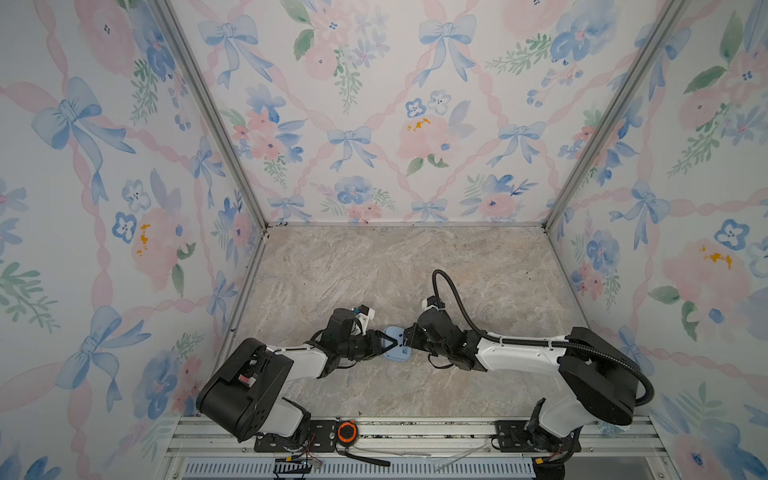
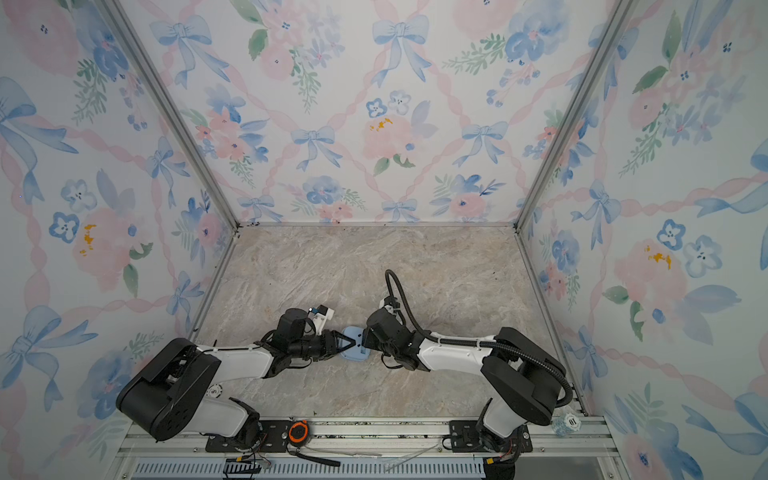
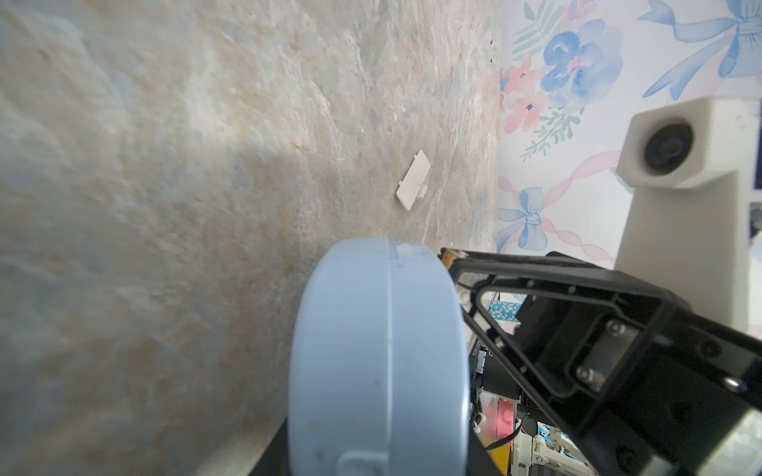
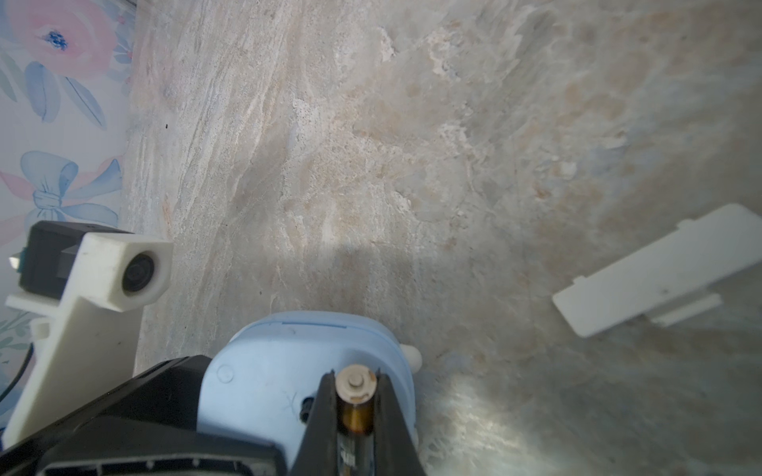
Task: Insert the battery into the alarm
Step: Install the battery in the alarm.
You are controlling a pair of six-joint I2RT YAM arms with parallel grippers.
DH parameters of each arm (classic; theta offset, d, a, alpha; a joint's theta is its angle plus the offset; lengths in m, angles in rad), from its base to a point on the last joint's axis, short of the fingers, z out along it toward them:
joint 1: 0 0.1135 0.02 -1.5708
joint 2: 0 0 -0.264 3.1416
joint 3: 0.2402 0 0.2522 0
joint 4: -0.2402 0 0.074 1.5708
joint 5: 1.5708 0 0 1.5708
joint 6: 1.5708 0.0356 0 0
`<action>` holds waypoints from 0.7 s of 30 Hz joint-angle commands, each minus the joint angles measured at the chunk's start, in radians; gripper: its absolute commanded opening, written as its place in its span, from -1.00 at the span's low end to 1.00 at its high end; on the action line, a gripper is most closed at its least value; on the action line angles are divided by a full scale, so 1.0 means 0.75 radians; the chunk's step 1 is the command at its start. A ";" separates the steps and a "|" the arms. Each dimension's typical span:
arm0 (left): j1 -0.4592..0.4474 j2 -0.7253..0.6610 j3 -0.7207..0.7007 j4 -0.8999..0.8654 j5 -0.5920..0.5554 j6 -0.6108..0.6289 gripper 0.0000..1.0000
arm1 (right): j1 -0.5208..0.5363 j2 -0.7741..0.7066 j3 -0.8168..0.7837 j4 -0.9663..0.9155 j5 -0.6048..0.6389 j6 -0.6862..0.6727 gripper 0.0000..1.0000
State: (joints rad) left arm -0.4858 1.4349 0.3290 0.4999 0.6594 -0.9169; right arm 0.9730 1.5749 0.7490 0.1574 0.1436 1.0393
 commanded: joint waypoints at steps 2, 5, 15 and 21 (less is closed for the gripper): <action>-0.014 0.035 -0.046 -0.186 -0.081 0.053 -1.00 | 0.038 0.013 -0.005 -0.020 0.013 -0.011 -1.00; -0.014 0.038 -0.045 -0.184 -0.080 0.052 -1.00 | 0.050 -0.001 0.001 -0.056 0.012 -0.004 -0.88; -0.013 0.038 -0.044 -0.184 -0.082 0.053 -1.00 | 0.019 -0.132 0.053 -0.252 0.042 -0.036 -0.05; -0.014 0.038 -0.044 -0.184 -0.083 0.055 -1.00 | -0.060 -0.161 0.109 -0.348 0.000 -0.098 -0.12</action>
State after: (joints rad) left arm -0.4858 1.4353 0.3290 0.4999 0.6598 -0.9165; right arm 0.9638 1.4631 0.7948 -0.0307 0.1509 0.9981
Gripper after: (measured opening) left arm 0.409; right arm 0.473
